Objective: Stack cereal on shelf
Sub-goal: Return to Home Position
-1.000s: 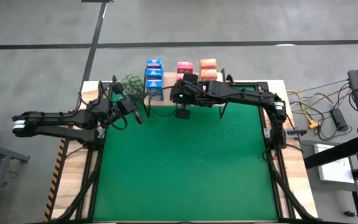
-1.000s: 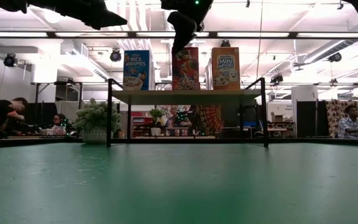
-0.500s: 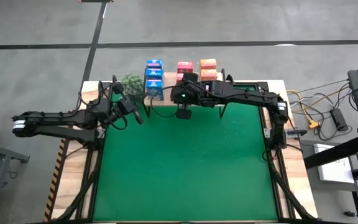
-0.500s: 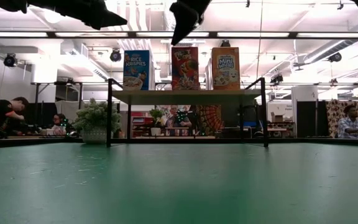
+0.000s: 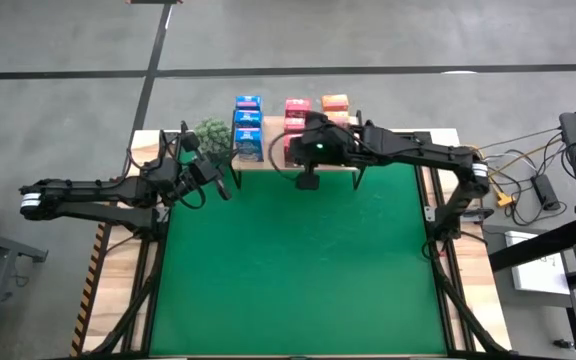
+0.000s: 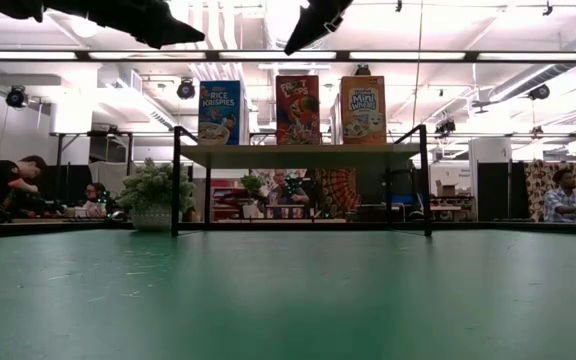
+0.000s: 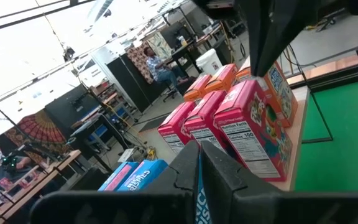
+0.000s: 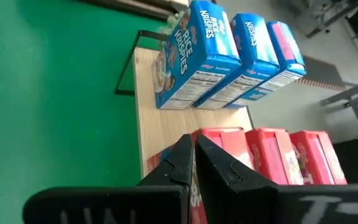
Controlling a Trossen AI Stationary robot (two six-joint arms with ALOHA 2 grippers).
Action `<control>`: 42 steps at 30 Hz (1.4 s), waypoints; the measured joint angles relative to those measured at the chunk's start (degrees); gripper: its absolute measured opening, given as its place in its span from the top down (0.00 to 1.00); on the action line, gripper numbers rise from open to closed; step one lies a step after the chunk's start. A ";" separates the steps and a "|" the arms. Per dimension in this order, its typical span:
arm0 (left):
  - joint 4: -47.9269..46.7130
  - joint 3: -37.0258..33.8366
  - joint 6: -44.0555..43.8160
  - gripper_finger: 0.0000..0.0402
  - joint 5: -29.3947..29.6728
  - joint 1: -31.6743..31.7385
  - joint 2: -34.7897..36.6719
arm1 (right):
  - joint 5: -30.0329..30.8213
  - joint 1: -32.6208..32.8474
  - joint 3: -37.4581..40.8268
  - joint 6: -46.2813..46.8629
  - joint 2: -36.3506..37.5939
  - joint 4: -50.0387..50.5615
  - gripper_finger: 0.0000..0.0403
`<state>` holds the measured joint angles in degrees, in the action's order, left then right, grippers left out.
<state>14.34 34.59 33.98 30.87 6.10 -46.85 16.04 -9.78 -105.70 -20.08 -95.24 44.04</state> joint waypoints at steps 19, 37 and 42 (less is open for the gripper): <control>-11.11 -0.02 -5.72 1.00 -12.05 0.01 0.20 | -5.76 0.00 52.83 -1.58 35.68 -36.76 0.98; -18.20 -1.70 -7.93 1.00 -31.75 3.34 7.01 | -10.52 0.00 77.42 -1.64 66.04 -44.41 0.98; -17.06 -4.76 -10.33 1.00 -33.48 4.77 11.11 | -10.52 0.00 81.24 -2.14 73.27 -44.34 0.98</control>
<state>-2.72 29.83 23.65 -2.61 10.87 -35.74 5.52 -9.78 -24.47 -22.22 -21.97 -0.30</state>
